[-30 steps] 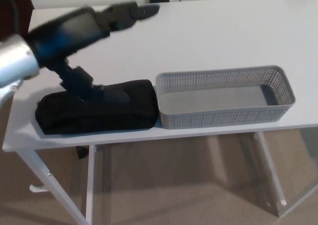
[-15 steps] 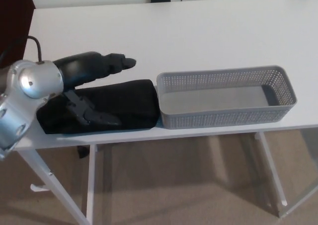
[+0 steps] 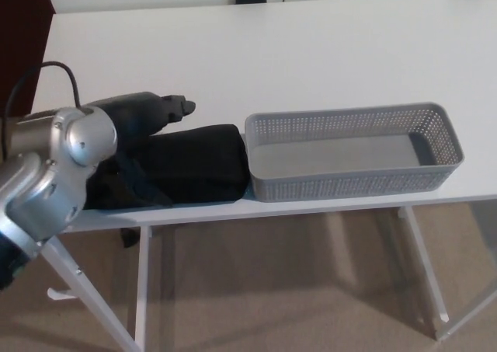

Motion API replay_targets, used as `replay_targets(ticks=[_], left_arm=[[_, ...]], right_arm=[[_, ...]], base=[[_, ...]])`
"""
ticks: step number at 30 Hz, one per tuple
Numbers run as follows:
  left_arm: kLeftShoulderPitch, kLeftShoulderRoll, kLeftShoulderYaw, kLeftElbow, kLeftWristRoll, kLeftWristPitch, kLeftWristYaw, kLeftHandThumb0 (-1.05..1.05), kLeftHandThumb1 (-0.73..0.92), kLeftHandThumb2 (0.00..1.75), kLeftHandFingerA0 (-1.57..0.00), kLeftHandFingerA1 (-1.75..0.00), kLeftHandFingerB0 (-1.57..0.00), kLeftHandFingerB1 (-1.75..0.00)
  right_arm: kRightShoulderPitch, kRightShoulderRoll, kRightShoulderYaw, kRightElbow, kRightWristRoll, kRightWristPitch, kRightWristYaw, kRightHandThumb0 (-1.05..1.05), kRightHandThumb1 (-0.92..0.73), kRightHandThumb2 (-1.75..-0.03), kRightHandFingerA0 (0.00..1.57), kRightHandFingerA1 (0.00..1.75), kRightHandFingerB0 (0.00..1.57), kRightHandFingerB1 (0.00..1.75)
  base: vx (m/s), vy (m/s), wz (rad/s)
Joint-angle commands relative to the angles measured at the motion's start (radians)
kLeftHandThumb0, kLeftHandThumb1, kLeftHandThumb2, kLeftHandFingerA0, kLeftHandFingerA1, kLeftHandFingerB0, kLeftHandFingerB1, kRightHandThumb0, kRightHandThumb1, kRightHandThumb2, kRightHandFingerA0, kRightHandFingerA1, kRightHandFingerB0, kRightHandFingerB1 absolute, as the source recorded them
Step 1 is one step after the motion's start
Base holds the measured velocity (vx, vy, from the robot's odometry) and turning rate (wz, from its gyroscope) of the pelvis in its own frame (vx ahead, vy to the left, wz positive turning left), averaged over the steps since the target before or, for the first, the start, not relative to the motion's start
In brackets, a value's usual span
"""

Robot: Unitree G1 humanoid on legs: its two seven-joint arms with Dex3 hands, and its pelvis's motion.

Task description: The robot walk towards a table in front and pick up a black pencil case on the left hand side and put the pencil case into a small container on the right hand side

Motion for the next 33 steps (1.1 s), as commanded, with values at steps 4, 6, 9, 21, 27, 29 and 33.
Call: replay_targets(ticks=[4,6,9,21,27,29,33], left_arm=[[0.014,-0.041,-0.003,0.027,0.131,0.045,0.012,-0.49,0.34,0.65,0.00,0.00,0.00,0.00],[0.020,-0.049,0.002,0.034,0.140,0.042,0.012,-0.49,0.34,0.65,0.00,0.00,0.00,0.00],[0.025,-0.059,0.006,0.063,0.164,0.022,0.028,-0.51,0.34,0.66,0.00,0.00,0.00,-0.01],[0.033,-0.059,0.000,0.139,0.251,-0.026,0.054,-0.44,0.32,0.63,0.00,-0.01,0.00,-0.03],[0.042,-0.072,-0.015,0.152,0.292,-0.019,0.054,-0.44,0.32,0.64,0.00,-0.01,0.00,-0.05],[0.050,-0.080,-0.017,0.151,0.302,-0.019,0.052,-0.46,0.33,0.64,0.00,0.00,0.00,-0.04],[0.066,-0.098,-0.016,0.151,0.316,-0.026,0.068,-0.48,0.32,0.63,0.00,0.00,0.00,-0.05]], right_arm=[[0.014,-0.010,-0.003,0.003,0.005,0.000,0.003,-0.34,-0.60,-0.58,0.53,0.43,0.52,0.40],[0.017,-0.009,-0.007,0.003,0.012,-0.010,0.014,-0.34,-0.60,-0.58,0.53,0.45,0.51,0.40],[0.015,-0.006,0.000,-0.020,0.003,0.006,0.000,-0.35,-0.60,-0.58,0.55,0.43,0.53,0.40],[-0.003,-0.006,0.000,-0.009,0.000,0.015,-0.009,-0.32,-0.59,-0.58,0.54,0.42,0.54,0.40],[0.004,-0.004,-0.003,-0.013,0.007,0.007,-0.001,-0.33,-0.60,-0.58,0.51,0.44,0.54,0.40],[-0.004,-0.001,-0.010,-0.002,0.016,0.009,0.004,-0.32,-0.60,-0.58,0.50,0.43,0.53,0.40],[-0.012,-0.001,-0.011,0.004,0.014,0.021,0.001,-0.31,-0.60,-0.58,0.54,0.44,0.53,0.40]], base=[[0.00,0.000,0.00],[0.00,0.000,0.00],[0.00,0.000,0.00],[0.00,0.000,0.00],[0.00,0.000,0.00],[0.00,0.000,0.00],[0.00,0.000,0.00]])
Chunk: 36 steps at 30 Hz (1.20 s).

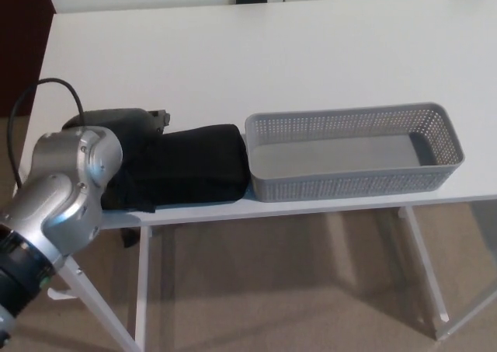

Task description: The robot walk towards a table in front and pick up a black pencil case on the left hand side and put the pencil case into a small container on the right hand side

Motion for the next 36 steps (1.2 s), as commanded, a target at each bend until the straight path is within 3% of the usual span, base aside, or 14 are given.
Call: replay_targets(ticks=[1,6,7,10,11,12,14,15,16,25,28,30,33,36], left_arm=[[0.026,-0.015,-0.007,0.011,0.060,-0.032,0.029,-0.48,0.32,0.63,0.00,0.00,0.00,-0.05],[0.061,-0.053,-0.008,0.046,0.077,-0.071,0.082,-0.43,0.30,0.71,0.00,-0.34,0.00,-0.25],[0.067,-0.056,-0.011,0.050,0.082,-0.075,0.088,-0.35,0.61,0.61,-0.43,-0.38,-0.10,-0.26],[0.092,-0.083,0.018,0.063,0.053,-0.091,0.114,-0.21,0.66,0.59,-0.61,-0.67,-0.17,-0.28],[0.094,-0.088,0.028,0.076,0.043,-0.113,0.114,-0.22,0.71,0.63,-0.60,-0.94,-0.27,-0.31],[0.088,-0.083,0.023,0.088,0.043,-0.141,0.099,-0.20,0.67,0.59,-0.74,-0.80,-0.65,-0.42],[0.084,-0.080,0.021,0.097,0.051,-0.159,0.092,-0.21,0.67,0.59,-0.70,-1.07,-0.74,-0.51],[0.089,-0.081,0.022,0.098,0.057,-0.163,0.103,-0.19,0.73,0.59,-0.53,-1.49,-0.63,-0.80],[0.096,-0.081,0.026,0.096,0.064,-0.173,0.125,-0.21,0.84,0.56,-0.49,-1.58,-0.53,-0.95],[0.100,-0.064,0.053,0.092,0.080,-0.187,0.142,-0.23,0.87,0.61,-0.52,-1.63,-0.43,-1.23],[0.104,-0.024,0.080,0.088,0.071,-0.216,0.132,-0.24,0.87,0.64,-0.58,-1.58,-0.53,-1.08],[0.102,-0.002,0.086,0.085,0.080,-0.223,0.126,-0.24,0.83,0.65,-0.61,-1.52,-0.67,-0.70],[0.087,0.062,0.127,0.072,0.072,-0.234,0.098,-0.21,0.80,0.66,-0.65,-1.46,-0.69,-0.64],[0.071,0.100,0.164,0.084,0.071,-0.237,0.097,-0.22,0.85,0.64,-0.64,-1.59,-0.57,-1.04]], right_arm=[[-0.007,-0.002,-0.007,0.014,0.010,0.013,-0.003,-0.31,-0.60,-0.58,0.54,0.44,0.53,0.40],[0.000,-0.002,-0.007,0.001,0.012,-0.004,0.004,-0.32,-0.59,-0.57,0.60,0.49,0.53,0.41],[0.000,-0.002,-0.006,0.001,0.010,-0.004,0.003,-0.34,-0.59,-0.57,0.59,0.47,0.54,0.40],[0.001,0.000,-0.004,-0.008,0.009,-0.006,-0.001,-0.33,-0.59,-0.57,0.58,0.47,0.54,0.41],[-0.001,-0.002,-0.003,-0.005,0.006,-0.005,-0.005,-0.33,-0.59,-0.57,0.56,0.44,0.54,0.40],[-0.001,-0.004,-0.004,-0.011,0.007,-0.002,-0.001,-0.33,-0.60,-0.57,0.56,0.44,0.54,0.40],[-0.001,-0.003,-0.008,-0.018,0.014,-0.003,0.005,-0.33,-0.60,-0.57,0.57,0.45,0.54,0.40],[0.001,-0.002,-0.011,-0.022,0.018,-0.004,0.006,-0.33,-0.59,-0.57,0.58,0.46,0.54,0.40],[0.003,-0.002,-0.012,-0.031,0.019,-0.003,0.006,-0.33,-0.58,-0.57,0.60,0.46,0.54,0.41],[-0.009,-0.007,-0.004,-0.006,0.006,-0.014,0.002,-0.33,-0.59,-0.57,0.59,0.46,0.55,0.41],[0.003,-0.003,-0.009,-0.043,0.017,0.005,0.008,-0.33,-0.59,-0.57,0.61,0.49,0.55,0.41],[0.004,-0.008,-0.005,-0.042,0.010,0.012,0.003,-0.33,-0.59,-0.57,0.60,0.46,0.55,0.41],[-0.010,-0.009,-0.006,-0.016,0.008,0.005,0.002,-0.33,-0.59,-0.57,0.62,0.48,0.56,0.41],[-0.011,-0.008,-0.011,-0.018,0.015,0.001,0.008,-0.31,-0.59,-0.57,0.65,0.51,0.55,0.42]], base=[[0.00,0.000,0.00],[0.00,0.000,0.00],[0.00,0.000,0.00],[0.00,0.000,0.00],[0.00,0.000,0.00],[0.00,0.000,0.00],[0.00,0.000,0.00],[0.00,0.000,0.00],[0.00,0.000,0.00],[0.00,0.000,0.00],[0.00,0.000,0.00],[0.00,0.000,0.00],[0.00,0.000,0.00],[0.00,0.000,0.00]])
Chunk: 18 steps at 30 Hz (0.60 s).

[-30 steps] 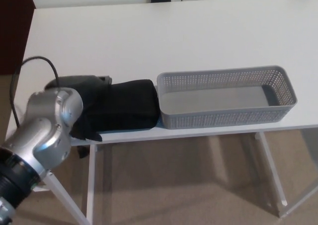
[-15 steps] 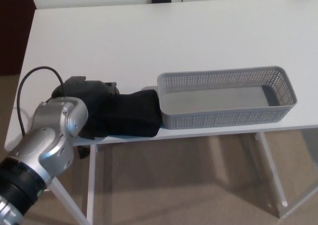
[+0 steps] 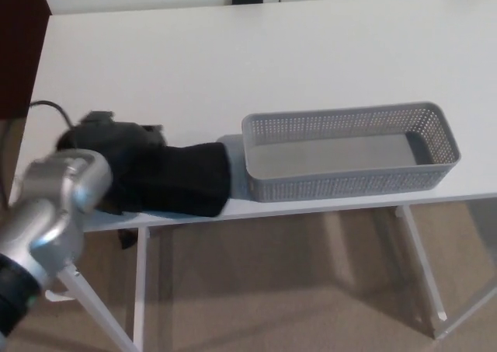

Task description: The robot walk towards a table in front and pick up a black pencil case on the left hand side and put the pencil case into a small container on the right hand side

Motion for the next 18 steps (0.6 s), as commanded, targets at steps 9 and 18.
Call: replay_targets(ticks=[9,18], left_arm=[[-0.090,0.171,0.150,0.080,-0.016,-0.067,-0.041,-0.22,0.84,0.65,-0.69,-1.57,-0.65,-1.00],[-0.107,0.000,0.376,-0.110,-0.280,0.011,-0.140,-0.19,0.82,0.66,-0.68,-1.46,-0.72,-0.96]], right_arm=[[0.006,-0.013,-0.009,-0.008,0.008,0.002,0.001,-0.32,-0.58,-0.57,0.64,0.47,0.55,0.41],[-0.006,-0.007,-0.013,0.021,0.009,0.009,-0.002,-0.32,-0.57,-0.57,0.63,0.48,0.56,0.41]], base=[[0.00,0.000,0.00],[0.00,0.000,0.00]])
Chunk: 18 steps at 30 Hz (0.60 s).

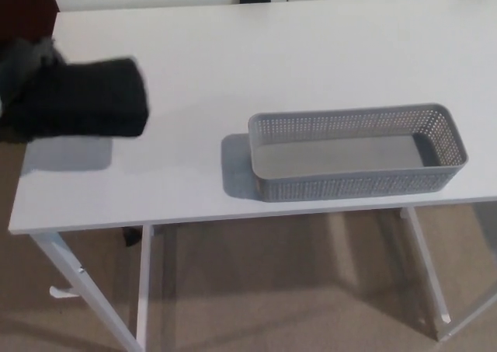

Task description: The robot walk towards a table in front and pick up a black pencil case on the left hand side and put the pencil case into a small container on the right hand side

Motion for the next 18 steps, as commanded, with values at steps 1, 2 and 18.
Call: replay_targets(ticks=[1,2,18], left_arm=[[-0.022,-0.107,0.106,-0.146,-0.201,0.062,-0.101,-0.19,0.82,0.66,-0.68,-1.46,-0.72,-0.96],[-0.049,-0.167,0.100,-0.232,-0.223,0.127,-0.130,-0.18,0.83,0.64,-0.67,-1.41,-0.70,-0.93],[-0.329,-0.621,-0.117,-0.225,-0.171,0.388,-0.140,-0.30,0.78,0.66,-0.68,-1.15,-0.70,-1.01]], right_arm=[[-0.009,-0.007,-0.008,0.039,0.008,0.007,-0.006,-0.32,-0.57,-0.57,0.63,0.48,0.56,0.41],[-0.007,-0.009,-0.003,0.038,0.002,-0.003,-0.004,-0.31,-0.58,-0.57,0.61,0.47,0.55,0.41],[0.000,-0.003,0.001,-0.019,0.014,0.021,0.019,-0.32,-0.60,-0.58,0.56,0.44,0.56,0.42]], base=[[0.00,0.000,0.00],[0.00,0.000,0.00],[0.00,0.000,0.00]])
